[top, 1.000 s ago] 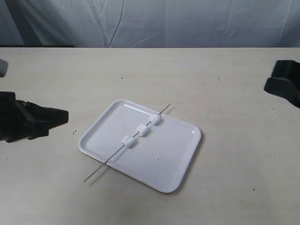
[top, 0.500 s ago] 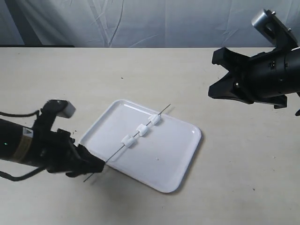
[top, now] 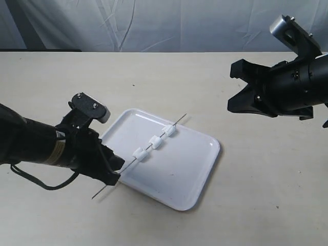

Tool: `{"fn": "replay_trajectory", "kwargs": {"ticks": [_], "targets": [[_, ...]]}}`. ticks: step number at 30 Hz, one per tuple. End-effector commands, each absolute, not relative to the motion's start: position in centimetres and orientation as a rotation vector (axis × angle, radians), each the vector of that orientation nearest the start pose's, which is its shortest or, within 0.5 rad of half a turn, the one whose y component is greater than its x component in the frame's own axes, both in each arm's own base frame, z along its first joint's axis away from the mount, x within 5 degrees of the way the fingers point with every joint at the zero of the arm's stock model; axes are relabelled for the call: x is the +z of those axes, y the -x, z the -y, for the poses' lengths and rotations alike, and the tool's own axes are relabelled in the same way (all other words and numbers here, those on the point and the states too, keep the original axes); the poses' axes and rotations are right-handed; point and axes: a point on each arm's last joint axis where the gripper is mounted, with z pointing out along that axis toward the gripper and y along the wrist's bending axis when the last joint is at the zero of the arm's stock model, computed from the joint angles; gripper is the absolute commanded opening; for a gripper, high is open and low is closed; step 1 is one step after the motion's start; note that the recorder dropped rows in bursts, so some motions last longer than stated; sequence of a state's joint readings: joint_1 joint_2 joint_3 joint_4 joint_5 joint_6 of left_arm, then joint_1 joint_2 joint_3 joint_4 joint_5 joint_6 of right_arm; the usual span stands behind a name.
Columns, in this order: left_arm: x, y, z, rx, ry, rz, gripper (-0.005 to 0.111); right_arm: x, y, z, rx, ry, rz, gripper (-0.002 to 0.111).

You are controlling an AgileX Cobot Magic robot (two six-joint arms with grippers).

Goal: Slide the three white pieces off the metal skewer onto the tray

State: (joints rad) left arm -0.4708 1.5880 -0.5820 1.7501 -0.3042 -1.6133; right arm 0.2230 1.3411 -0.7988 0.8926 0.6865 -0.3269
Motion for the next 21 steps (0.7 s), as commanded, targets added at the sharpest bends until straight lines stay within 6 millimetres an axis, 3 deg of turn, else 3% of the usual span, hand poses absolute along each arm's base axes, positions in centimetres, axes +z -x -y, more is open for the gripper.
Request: {"fn": "replay_trajectory", "kwargs": {"ticks": [1,13,21], "targets": [[15.2,-22.5,14.9,-0.509,-0.936,-2.352,0.039,25.4,-23.9,-10.1,0.904,-0.016,-2.563,-0.001],[13.9,-24.1,16.1,-0.496,-1.017,-2.349,0.039,25.4,-23.7,-10.2,0.928,-0.001,-2.585,-0.001],[12.5,-24.0,16.9,-0.491,-1.066,-2.376,0.039,25.4,-23.7,-10.2,0.929,0.0,-2.587,-0.001]]}}
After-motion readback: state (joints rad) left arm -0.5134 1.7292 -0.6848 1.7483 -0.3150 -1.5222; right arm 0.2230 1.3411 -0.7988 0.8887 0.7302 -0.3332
